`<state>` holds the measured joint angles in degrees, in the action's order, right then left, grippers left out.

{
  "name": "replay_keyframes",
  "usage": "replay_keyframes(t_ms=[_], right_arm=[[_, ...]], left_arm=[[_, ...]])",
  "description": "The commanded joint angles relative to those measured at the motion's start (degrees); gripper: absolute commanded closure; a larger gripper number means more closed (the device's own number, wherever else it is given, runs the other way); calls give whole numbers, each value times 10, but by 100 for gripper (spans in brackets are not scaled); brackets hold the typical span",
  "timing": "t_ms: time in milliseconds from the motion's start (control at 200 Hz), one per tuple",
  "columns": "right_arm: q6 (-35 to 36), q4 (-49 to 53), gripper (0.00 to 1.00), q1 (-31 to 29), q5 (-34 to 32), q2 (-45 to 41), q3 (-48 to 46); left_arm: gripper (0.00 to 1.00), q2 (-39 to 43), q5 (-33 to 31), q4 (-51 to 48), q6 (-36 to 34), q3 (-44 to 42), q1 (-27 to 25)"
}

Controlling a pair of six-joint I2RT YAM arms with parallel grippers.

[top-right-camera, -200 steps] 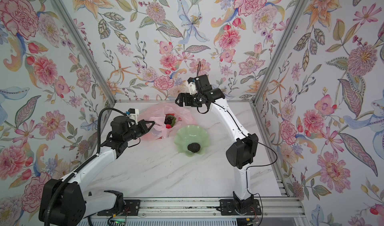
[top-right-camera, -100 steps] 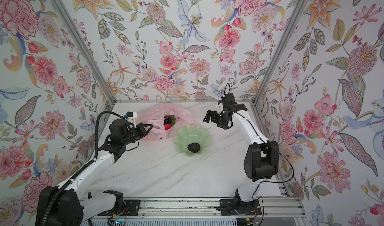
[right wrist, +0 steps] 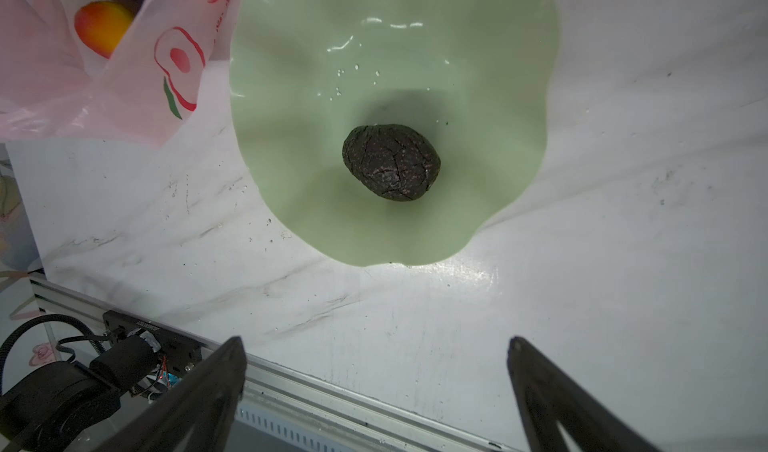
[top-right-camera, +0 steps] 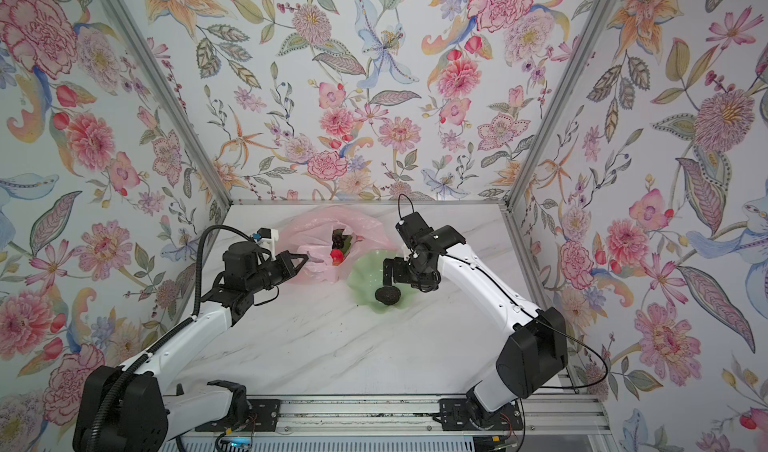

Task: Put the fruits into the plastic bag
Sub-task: 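Lower the right gripper into the dish over the dark brown fruit, then close the right gripper on the dark brown fruit and lift it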

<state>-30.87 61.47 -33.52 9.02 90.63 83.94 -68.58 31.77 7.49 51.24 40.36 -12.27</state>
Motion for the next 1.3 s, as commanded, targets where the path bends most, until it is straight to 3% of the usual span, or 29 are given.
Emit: replay_keyframes(t_ms=[0,170,345,550,1056,1296], right_arm=[[-39,18,1,-23,-36,50,28],[-50,17,1,-70,-42,154,84],[-58,21,1,-76,-56,212,117],[-49,44,1,-76,-86,259,154],[-17,57,1,-63,-111,328,177],[-4,58,1,-59,-119,350,194]], left_arm=[[100,6,17,-8,-45,-5,-2],[100,-25,26,-56,-116,25,-25],[100,-40,42,-127,-177,52,-24],[100,-20,68,-119,-187,24,-25],[100,14,29,-192,-307,2,-6],[100,23,30,-175,-330,-35,-1]])
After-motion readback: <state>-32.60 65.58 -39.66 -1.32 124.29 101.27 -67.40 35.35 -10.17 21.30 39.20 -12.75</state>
